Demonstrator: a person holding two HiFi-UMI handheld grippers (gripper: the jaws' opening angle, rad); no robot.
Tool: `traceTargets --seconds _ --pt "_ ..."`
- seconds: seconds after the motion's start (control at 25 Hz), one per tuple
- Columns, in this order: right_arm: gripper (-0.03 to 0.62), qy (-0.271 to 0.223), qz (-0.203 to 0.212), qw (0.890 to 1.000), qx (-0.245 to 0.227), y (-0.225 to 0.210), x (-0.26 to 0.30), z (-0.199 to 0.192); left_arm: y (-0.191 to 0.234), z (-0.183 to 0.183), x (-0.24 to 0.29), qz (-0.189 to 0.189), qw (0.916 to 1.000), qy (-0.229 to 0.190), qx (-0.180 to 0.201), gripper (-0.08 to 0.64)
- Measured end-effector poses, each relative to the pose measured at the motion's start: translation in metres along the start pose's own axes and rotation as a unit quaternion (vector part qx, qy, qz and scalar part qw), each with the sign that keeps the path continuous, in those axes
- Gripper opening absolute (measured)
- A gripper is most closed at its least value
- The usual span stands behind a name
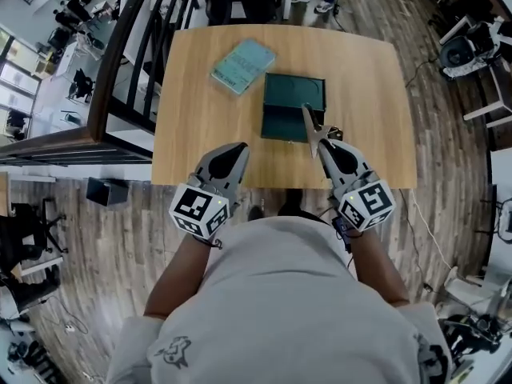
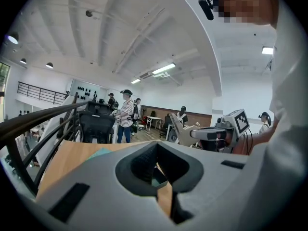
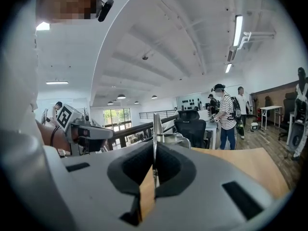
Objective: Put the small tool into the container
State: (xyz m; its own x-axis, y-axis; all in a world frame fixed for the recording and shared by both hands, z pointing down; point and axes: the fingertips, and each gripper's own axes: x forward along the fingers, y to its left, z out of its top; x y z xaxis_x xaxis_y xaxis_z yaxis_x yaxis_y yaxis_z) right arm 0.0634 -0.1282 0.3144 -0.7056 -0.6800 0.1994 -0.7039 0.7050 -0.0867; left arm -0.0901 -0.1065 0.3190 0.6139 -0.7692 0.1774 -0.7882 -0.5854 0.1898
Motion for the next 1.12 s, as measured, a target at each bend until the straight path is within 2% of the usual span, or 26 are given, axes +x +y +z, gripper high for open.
traceTargets --seconds 0.52,0.8,1.12 --pt "0.009 0.076 0.078 0.993 -0.035 -0.061 0.057 -0.029 0.029 -0.023 0.051 0.067 0.9964 0.025 -0.046 0.005" --pt "0.009 0.136 0.131 0.981 -0.043 -0.078 0.09 -0.065 0.042 -0.043 0.075 0.092 0.992 0.037 -0.077 0.005" --pt "0.009 0.199 0.168 0.964 -0.047 -0.095 0.114 -0.108 0.051 -0.061 0.102 0.105 0.9873 0.053 -0.107 0.005"
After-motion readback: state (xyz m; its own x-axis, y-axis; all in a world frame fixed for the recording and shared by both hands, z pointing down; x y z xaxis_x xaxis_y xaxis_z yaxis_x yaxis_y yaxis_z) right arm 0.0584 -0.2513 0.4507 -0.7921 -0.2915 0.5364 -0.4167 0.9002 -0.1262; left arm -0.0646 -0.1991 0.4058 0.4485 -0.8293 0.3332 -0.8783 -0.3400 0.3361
